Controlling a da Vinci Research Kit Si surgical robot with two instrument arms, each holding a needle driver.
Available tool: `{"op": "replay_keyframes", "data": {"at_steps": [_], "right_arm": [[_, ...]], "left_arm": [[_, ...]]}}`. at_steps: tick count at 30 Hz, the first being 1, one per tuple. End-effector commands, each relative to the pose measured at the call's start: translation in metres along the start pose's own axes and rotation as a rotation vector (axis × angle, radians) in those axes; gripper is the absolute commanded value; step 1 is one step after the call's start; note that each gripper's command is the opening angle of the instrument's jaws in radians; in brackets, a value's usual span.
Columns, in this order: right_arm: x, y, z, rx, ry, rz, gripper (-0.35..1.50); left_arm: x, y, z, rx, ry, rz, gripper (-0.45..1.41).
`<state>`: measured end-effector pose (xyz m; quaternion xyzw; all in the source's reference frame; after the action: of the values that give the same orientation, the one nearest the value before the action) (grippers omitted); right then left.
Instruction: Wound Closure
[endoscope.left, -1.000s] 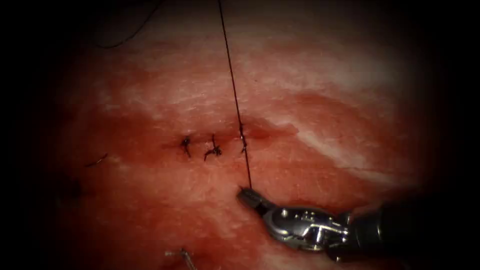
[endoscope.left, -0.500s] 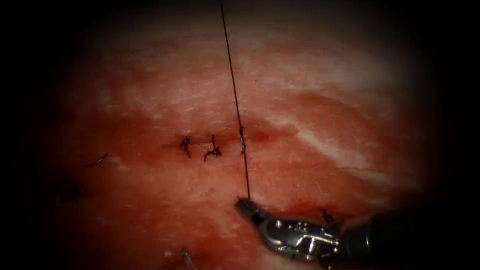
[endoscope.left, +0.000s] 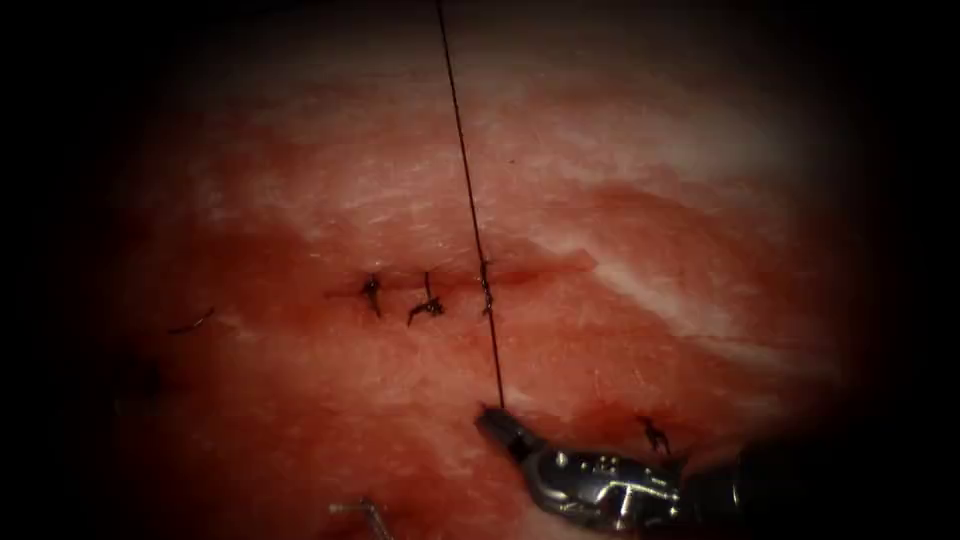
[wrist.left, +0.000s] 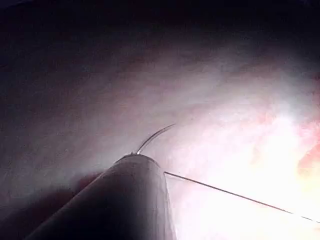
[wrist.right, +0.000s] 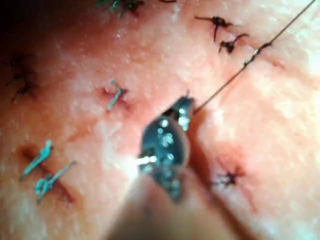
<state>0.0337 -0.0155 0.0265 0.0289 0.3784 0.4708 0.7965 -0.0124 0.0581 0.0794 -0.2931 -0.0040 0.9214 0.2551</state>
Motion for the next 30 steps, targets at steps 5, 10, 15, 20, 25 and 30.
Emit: {"op": "replay_keyframes", "data": {"at_steps": [5, 10, 15, 20, 25, 30], "right_arm": [[-0.0006, -0.0003, 0.0002, 0.023, -0.011, 0.007, -0.35], [0.0004, 0.0005, 0.0, 0.059, 0.083, -0.08, -0.35], [0.0021, 0.0021, -0.0009, 0.086, 0.169, -0.457, 0.52], [0.0046, 0.0036, -0.0023, 0.128, 0.171, -0.484, 1.21], [0.0068, 0.0051, -0.0038, 0.167, 0.172, -0.471, 1.35], [0.0091, 0.0068, -0.0049, 0.253, 0.17, -0.374, 1.26]], "left_arm": [[-0.0002, 0.0011, 0.0, -0.007, 0.003, -0.033, -0.45], [-0.0009, 0.0043, -0.002, -0.058, 0.007, -0.072, -0.45], [-0.002, 0.0096, -0.0059, -0.139, 0.001, -0.119, -0.45], [-0.0028, 0.0149, -0.0102, -0.188, 0.007, -0.136, -0.45], [-0.003, 0.0206, -0.0149, -0.237, 0.021, -0.13, -0.45], [-0.0026, 0.026, -0.0185, -0.27, 0.043, -0.117, -0.45]]}}
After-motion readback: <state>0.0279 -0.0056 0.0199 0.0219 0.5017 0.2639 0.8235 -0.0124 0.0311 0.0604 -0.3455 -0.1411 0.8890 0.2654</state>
